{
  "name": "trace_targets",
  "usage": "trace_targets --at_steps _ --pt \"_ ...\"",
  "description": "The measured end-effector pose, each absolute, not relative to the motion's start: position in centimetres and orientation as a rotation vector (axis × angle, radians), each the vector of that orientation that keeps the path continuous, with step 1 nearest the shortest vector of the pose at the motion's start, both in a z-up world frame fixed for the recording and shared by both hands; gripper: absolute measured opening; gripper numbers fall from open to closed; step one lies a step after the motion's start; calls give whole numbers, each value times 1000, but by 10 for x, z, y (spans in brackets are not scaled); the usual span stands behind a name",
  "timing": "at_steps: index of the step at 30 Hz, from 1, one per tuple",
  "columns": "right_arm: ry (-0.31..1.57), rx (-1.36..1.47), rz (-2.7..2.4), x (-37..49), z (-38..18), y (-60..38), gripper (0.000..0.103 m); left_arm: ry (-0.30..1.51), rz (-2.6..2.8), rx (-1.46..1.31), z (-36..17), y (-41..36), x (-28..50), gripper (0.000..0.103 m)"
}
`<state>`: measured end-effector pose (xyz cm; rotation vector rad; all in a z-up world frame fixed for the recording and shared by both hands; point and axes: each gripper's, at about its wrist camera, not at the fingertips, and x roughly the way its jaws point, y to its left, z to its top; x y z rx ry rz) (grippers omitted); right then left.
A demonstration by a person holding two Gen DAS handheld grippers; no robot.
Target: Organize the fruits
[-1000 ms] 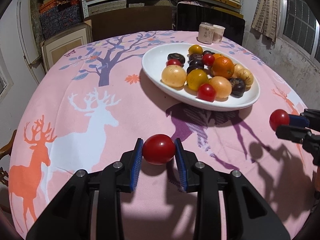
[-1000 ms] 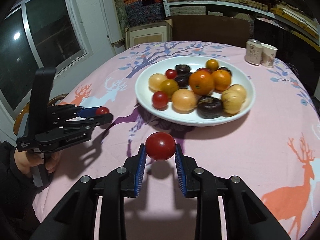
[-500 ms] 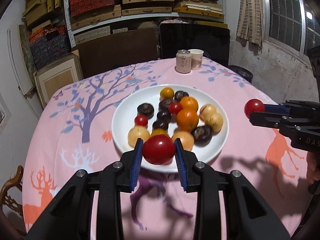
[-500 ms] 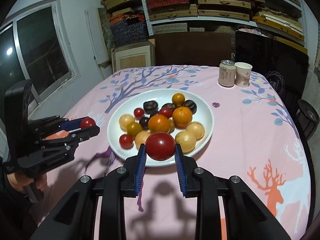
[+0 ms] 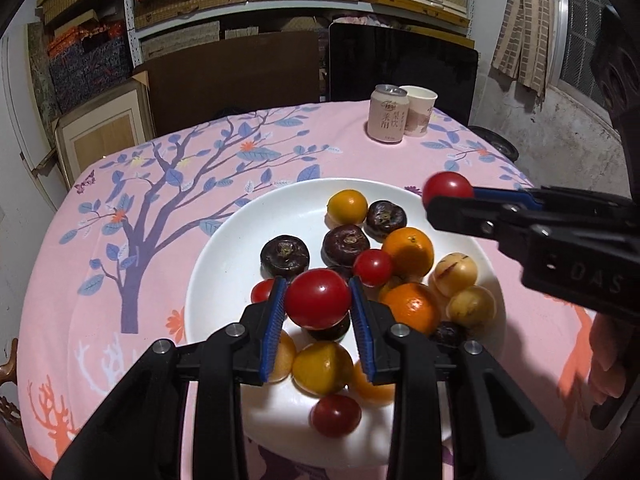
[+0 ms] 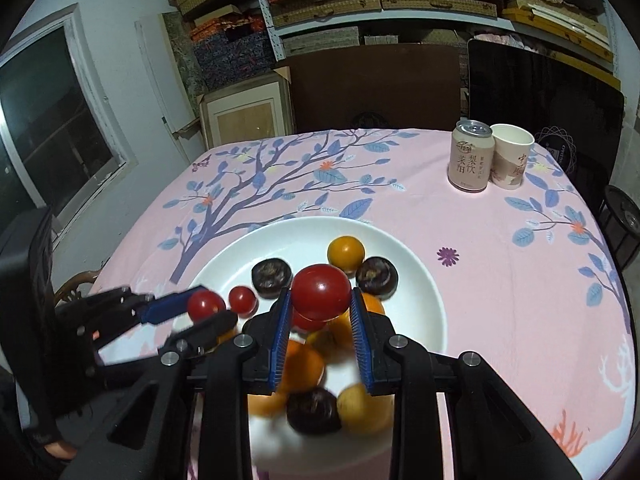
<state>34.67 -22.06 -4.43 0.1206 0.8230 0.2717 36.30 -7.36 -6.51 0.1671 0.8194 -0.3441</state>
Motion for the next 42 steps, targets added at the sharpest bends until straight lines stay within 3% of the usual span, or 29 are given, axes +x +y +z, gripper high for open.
trace_targets --at_steps 2,3,4,6,12,17,22,33,42 --pt "834 127 277 355 -50 -219 32 831 -343 163 -71 -73 369 33" --pt "840 129 277 360 -52 -218 36 837 -340 160 -74 -73 371 45" --pt "838 127 262 360 -54 -218 49 838 -323 157 -75 -72 373 68" --pt "830 128 248 356 -54 -219 52 813 -288 147 -74 -68 369 87" --pt "851 158 265 317 -60 -228 54 824 -271 160 -73 -60 342 92" --pt "852 165 254 254 -63 -236 81 837 -257 155 -71 -50 296 96" --pt "869 161 248 180 -70 -236 99 816 -230 163 -62 -39 233 98" --pt "723 168 188 57 -51 -242 99 715 -197 117 -26 -13 106 98" --pt "650 154 236 9 -33 -234 99 648 -204 104 -2 -25 48 98"
